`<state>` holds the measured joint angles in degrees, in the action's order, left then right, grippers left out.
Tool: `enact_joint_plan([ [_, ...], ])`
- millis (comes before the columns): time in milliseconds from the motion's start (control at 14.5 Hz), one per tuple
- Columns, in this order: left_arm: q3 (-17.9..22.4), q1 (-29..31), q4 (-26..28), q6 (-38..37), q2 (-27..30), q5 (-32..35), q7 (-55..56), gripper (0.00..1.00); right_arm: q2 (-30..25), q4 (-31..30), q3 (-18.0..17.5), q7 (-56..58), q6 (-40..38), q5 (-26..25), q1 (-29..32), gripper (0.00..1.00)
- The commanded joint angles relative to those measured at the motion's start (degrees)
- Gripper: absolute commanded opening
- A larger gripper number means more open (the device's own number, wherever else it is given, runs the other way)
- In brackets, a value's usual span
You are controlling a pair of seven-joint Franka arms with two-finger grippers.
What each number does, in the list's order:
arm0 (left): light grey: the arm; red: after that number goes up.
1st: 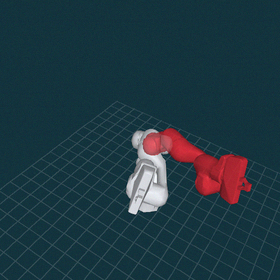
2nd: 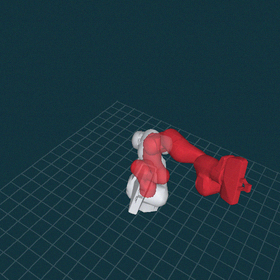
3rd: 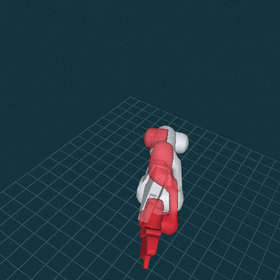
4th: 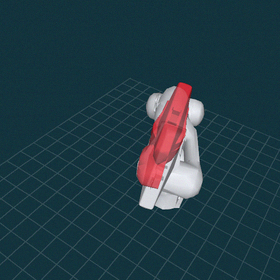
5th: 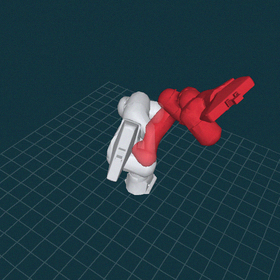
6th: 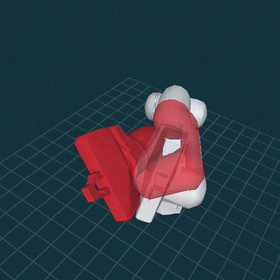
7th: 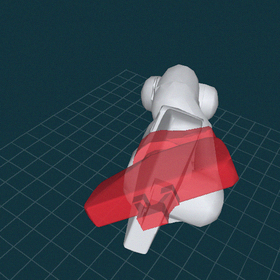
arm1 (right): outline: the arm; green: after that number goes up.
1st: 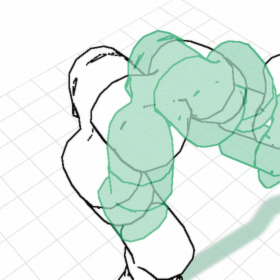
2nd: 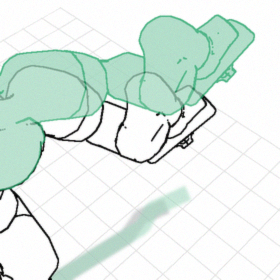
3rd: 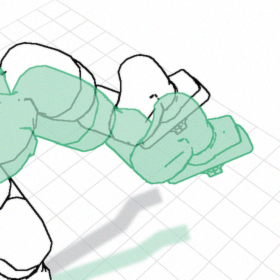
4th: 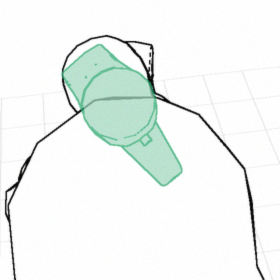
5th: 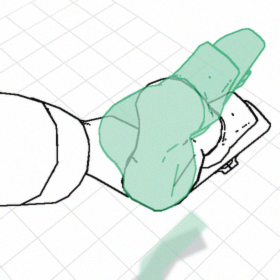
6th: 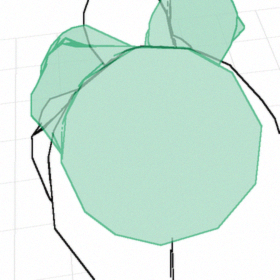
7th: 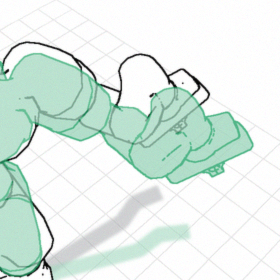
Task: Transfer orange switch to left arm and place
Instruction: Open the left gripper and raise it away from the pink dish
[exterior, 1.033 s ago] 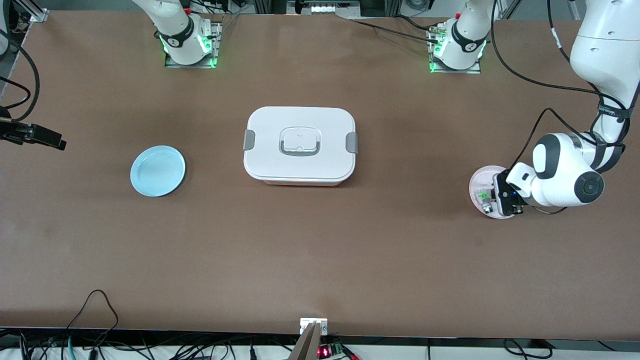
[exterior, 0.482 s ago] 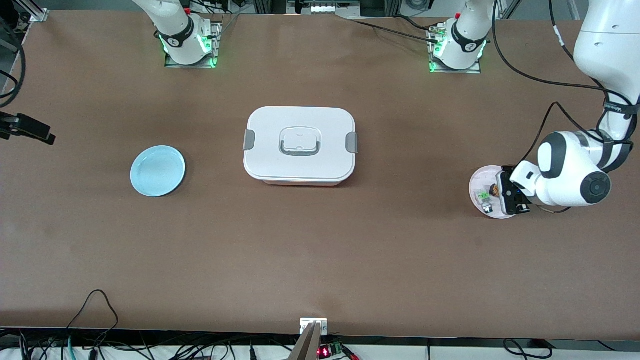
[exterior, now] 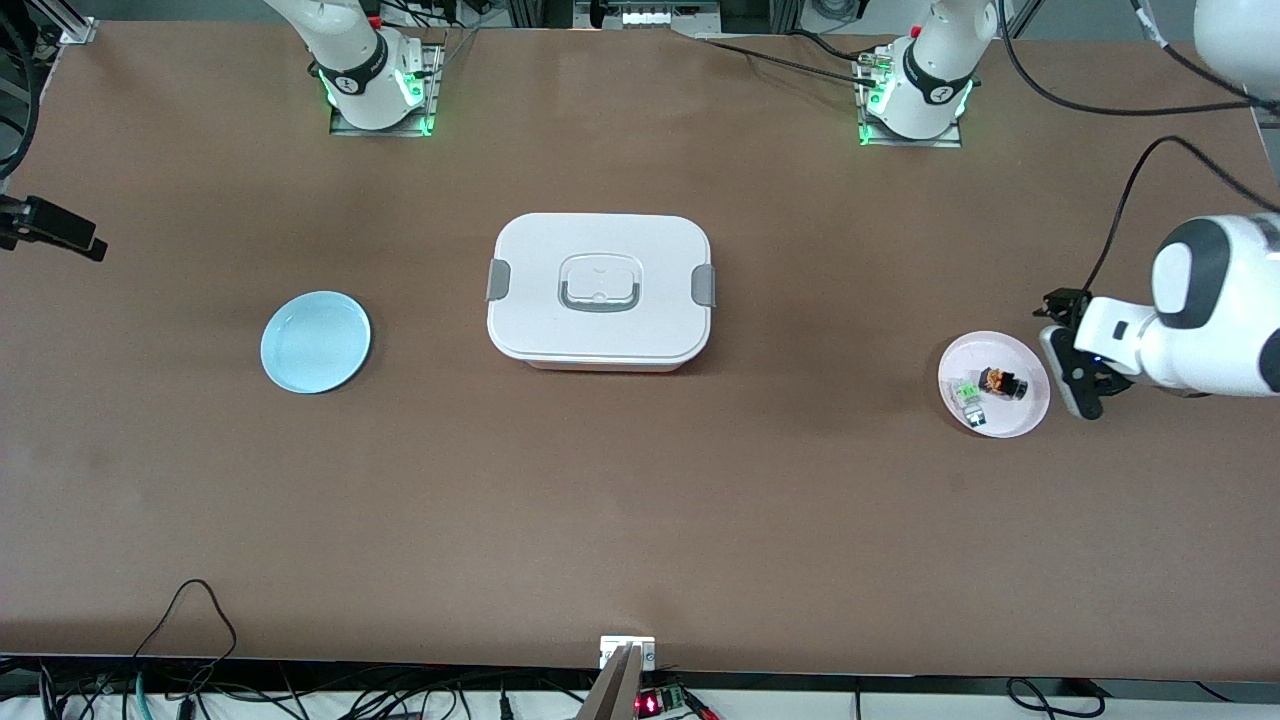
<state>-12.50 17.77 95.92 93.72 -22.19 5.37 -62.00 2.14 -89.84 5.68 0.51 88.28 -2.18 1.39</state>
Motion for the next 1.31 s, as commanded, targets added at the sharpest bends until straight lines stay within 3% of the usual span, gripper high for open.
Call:
enact_joint_plan([
  [0, -1.99, -0.11, -6.51, -10.46, 2.5, 0.43, 7.22, 1.0, -5.47, -6.83, -0.06, 0.55, 2.77, -0.11, 0.11, 1.0],
  [344, -9.02, -0.19, -19.52, -28.13, 2.86, 1.05, 35.48, 1.0, -5.92, -6.75, -0.06, 0.29, 1.63, -0.02, 0.11, 1.0],
  [413, -10.17, -0.19, -21.11, -29.72, 3.55, 0.35, 44.5, 1.0, -5.83, -6.31, 0.12, 0.63, 1.54, 0.15, 0.11, 1.0],
  [551, -8.52, -3.78, -19.9, -25.03, 6.79, -0.27, 52.2, 1.0, -5.57, -6.22, -0.14, 0.46, 1.54, -0.11, 0.02, 1.0],
  [620, -5.81, -5.45, -17.72, -21.25, 9.68, -0.71, 56.5, 1.0, -5.48, -6.05, -0.23, 0.37, 1.54, -0.11, -0.07, 1.0],
  [757, 4.97, -15.35, -10.97, -12.12, 15.13, -1.06, 62.94, 1.0, -5.48, -5.78, -0.06, 0.72, 1.45, 0.15, 0.02, 1.0],
  [826, 8.42, -18.27, -5.97, -5.9, 18.55, -1.06, 63.92, 1.0, -5.48, -5.78, -0.06, 0.64, 1.45, 0.16, -0.07, 1.0],
  [964, 10.38, -19.44, 5.18, 6.06, 26.72, -1.24, 64.19, 1.0, -5.48, -5.69, -0.15, 0.72, 1.45, 0.07, -0.07, 1.0],
  [1033, 10.39, -19.44, 7.77, 6.9, 28.59, -1.24, 65.67, 1.0, -5.48, -5.69, -0.15, 0.72, 1.45, 0.07, -0.07, 1.0],
  [1239, 10.39, -18.65, 5.87, 1.67, 27.3, -4.48, 69.03, 1.0, -5.48, -5.43, -0.15, 0.72, 1.36, 0.16, -0.07, 1.0],
])
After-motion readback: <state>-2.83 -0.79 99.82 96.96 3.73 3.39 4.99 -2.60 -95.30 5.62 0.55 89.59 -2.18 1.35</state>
